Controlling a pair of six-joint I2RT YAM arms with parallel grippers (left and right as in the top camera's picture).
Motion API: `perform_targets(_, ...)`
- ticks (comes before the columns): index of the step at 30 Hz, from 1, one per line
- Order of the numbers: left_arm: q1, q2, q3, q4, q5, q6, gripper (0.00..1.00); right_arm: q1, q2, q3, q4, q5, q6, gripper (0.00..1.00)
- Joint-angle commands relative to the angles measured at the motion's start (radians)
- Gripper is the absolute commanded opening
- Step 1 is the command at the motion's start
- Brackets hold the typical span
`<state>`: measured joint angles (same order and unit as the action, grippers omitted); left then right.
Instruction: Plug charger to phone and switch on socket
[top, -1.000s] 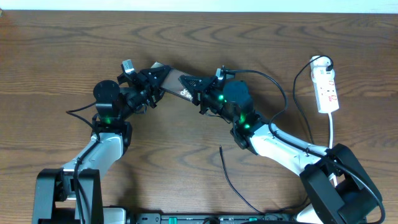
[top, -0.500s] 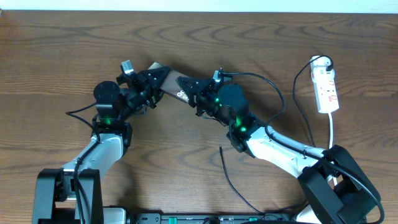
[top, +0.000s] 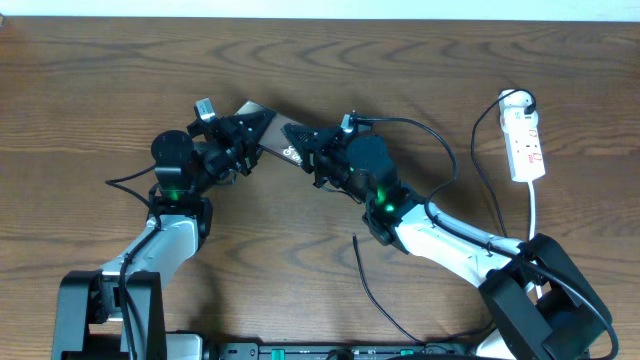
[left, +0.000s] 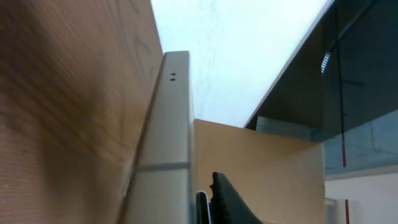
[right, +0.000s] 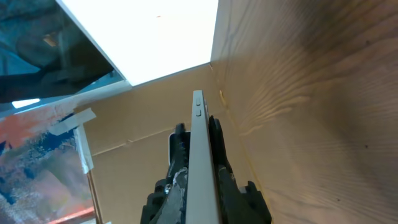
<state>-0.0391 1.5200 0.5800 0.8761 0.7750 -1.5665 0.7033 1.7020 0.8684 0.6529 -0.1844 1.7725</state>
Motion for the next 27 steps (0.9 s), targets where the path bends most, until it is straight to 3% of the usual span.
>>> perform_targets(1, -0.003, -0.011, 0.012, -0.003, -0.004, 0.026, 0.13, 0.06, -0.005, 0.011, -0.019, -0.139, 0.003, 0.01)
perform_targets(18, -0.003, -0.011, 0.012, -0.007, -0.01, 0.033, 0.08, 0.063, -0.005, 0.011, -0.044, -0.139, 0.0, 0.02)
perform_targets(22, -0.003, -0.011, 0.012, -0.007, -0.01, 0.033, 0.08, 0.063, -0.005, 0.011, -0.044, -0.138, 0.0, 0.36)
perform_targets(27, 0.007, -0.011, 0.012, -0.007, -0.008, 0.033, 0.07, 0.063, -0.005, 0.011, -0.044, -0.139, 0.0, 0.61)
